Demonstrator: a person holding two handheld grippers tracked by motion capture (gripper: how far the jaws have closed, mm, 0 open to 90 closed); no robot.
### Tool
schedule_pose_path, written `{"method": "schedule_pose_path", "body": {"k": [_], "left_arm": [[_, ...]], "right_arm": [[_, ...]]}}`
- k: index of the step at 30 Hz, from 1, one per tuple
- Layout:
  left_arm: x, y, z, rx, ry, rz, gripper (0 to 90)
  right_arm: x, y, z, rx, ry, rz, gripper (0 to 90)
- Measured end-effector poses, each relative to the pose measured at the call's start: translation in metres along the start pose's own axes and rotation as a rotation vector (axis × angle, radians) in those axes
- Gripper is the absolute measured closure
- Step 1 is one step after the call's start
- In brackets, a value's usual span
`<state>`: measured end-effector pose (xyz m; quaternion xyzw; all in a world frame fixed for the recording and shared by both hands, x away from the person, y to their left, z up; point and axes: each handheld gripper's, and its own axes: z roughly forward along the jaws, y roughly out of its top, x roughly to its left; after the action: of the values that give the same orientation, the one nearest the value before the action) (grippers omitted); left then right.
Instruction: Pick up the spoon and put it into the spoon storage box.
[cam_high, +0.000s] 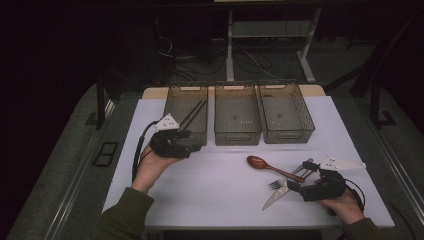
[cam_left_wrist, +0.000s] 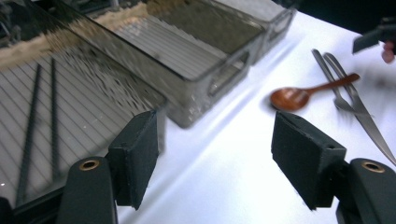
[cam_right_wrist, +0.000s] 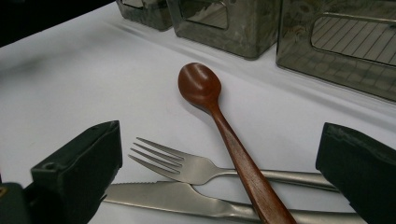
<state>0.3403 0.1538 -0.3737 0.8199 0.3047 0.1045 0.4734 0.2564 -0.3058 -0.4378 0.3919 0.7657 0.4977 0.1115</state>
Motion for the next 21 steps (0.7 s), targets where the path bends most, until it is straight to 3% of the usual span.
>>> {"method": "schedule_pose_path", "body": {"k": [8, 17, 21], "left_arm": [[-0.022, -0.032, -0.007, -0.028, -0.020, 0.002, 23.8], [-0.034, -0.055, -0.011, -0.067, -0.059, 0.000, 16.9], [-0.039, -0.065, -0.011, -0.067, -0.056, 0.013, 13.8]], "right_arm": [[-0.002, 0.007, -0.004, 0.024, -0.003, -0.004, 0.0], [-0.005, 0.021, -0.003, 0.032, 0.016, -0.008, 0.0], [-0.006, 0.027, 0.002, 0.044, 0.014, -0.020, 0.0]]}}
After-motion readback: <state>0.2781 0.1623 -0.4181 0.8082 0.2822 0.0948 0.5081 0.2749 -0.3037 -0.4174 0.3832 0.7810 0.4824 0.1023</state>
